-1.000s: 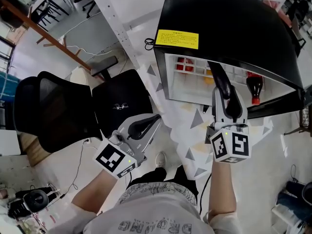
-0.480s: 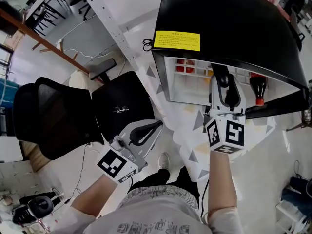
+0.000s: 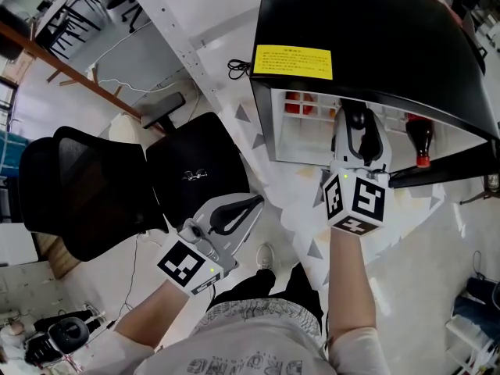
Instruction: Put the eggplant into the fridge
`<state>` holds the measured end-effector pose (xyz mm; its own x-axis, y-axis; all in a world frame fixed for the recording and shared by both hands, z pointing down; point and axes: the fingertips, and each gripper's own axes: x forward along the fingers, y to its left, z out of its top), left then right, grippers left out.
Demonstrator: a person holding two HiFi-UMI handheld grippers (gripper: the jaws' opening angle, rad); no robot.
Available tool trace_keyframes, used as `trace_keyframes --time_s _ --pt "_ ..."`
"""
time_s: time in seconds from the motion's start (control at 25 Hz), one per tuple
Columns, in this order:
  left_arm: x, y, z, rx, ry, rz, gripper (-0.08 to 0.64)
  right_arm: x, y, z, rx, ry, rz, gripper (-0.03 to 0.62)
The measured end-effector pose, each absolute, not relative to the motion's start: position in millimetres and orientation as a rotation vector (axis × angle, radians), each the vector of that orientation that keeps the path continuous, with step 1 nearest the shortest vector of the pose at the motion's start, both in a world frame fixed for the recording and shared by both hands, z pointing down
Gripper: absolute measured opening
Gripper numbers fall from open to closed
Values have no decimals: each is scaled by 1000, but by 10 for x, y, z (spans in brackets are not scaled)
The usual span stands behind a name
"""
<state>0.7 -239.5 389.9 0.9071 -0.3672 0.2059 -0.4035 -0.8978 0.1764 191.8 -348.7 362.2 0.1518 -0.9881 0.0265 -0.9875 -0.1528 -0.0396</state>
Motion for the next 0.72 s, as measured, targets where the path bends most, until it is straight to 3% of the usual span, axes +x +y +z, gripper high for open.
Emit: trace_keyframes --time_s 0.72 --pt "-30 -2402 3941 2839 -578 233 11 1957 -3676 3769 -2529 2003 -90 192"
